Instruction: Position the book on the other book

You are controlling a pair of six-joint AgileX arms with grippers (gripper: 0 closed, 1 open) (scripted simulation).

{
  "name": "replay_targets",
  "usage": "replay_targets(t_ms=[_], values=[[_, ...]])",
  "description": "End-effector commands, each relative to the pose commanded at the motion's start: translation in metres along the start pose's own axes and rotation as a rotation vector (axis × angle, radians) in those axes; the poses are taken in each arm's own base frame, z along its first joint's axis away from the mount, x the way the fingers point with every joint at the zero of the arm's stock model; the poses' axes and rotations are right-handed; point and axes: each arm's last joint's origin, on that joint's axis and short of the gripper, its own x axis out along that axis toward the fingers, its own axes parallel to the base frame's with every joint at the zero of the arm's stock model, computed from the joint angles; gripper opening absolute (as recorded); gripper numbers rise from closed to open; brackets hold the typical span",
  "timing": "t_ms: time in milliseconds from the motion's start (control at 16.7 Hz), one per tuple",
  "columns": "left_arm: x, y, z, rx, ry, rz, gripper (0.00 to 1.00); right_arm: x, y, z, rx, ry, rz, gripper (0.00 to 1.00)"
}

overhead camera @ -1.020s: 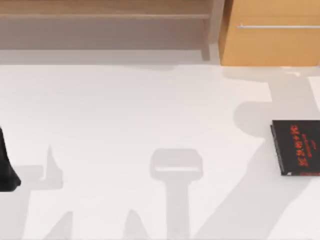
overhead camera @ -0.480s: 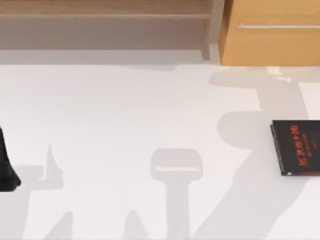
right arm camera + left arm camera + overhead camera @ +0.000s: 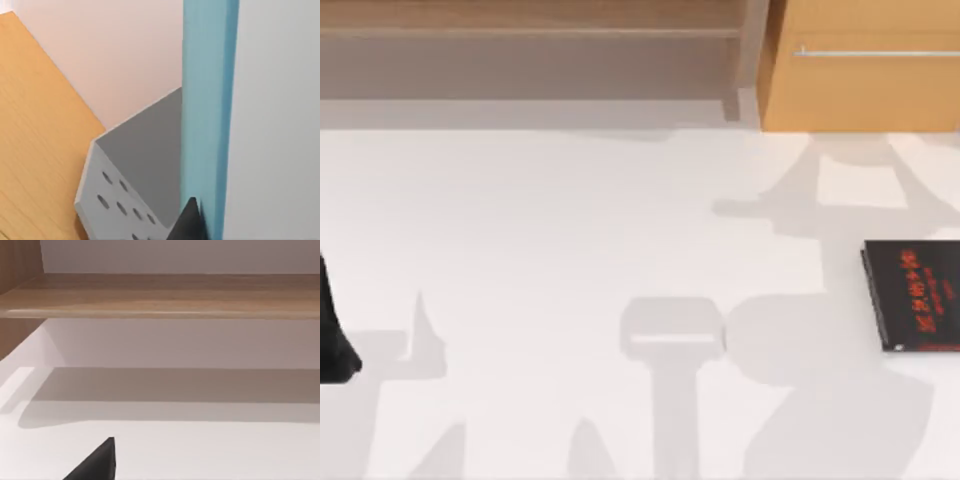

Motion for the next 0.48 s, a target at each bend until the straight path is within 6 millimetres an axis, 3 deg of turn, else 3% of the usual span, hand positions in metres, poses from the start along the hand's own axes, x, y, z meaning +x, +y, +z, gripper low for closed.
replay_targets(t_ms=[240,360,480], values=[[0.0,0.0,0.0,0.0,0.0,0.0,1.0,-0.051,0.027,-0.03,0.367,0.025,-0.028,0.0],[0.0,0.0,0.0,0.0,0.0,0.0,1.0,-0.075,0.04,-0.069,0.53,0.092,-0.055,0.0],[0.0,0.0,0.0,0.0,0.0,0.0,1.0,-0.102,0.043,-0.125,0.687,0.202,-0.144,0.0]])
